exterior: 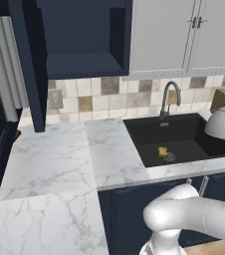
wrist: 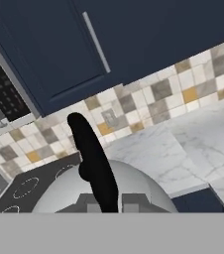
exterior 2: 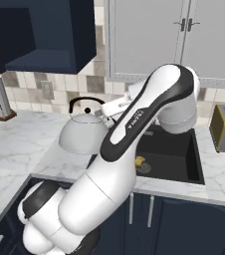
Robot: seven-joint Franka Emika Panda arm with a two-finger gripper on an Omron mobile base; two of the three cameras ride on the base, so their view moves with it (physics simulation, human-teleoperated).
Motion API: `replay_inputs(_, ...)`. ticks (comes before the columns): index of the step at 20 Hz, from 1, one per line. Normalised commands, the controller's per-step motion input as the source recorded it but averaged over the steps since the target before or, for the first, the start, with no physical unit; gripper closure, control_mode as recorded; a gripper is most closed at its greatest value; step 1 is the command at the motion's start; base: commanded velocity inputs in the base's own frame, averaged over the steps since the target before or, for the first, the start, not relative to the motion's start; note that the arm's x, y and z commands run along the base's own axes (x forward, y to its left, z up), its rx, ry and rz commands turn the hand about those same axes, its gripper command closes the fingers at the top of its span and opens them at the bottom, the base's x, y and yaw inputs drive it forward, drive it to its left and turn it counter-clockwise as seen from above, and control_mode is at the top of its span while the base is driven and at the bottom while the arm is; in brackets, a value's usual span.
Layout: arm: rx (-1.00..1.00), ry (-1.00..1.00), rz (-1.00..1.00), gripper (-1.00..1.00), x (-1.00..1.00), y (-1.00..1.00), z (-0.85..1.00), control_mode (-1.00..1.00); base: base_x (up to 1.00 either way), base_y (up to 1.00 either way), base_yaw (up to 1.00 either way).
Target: Open the cabinet, pick the kettle from the cabinet, and place it in the sink.
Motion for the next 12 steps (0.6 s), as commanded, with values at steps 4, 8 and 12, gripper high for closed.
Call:
replay_inputs(4,0.07,0.01,0.00,1.00,0.03,-0.29,-0.20,-1.00,0.00,0.00,0.00)
replay_inputs(8,0.06,0.00,0.00,1.00,0.03,-0.21,-0.18,-1.00,0.00,0.00,0.00)
replay_inputs(12,0.01,-0.01,0.00,1.00,0.10,-0.04,-0.19,-1.00,0.00,0.00,0.00)
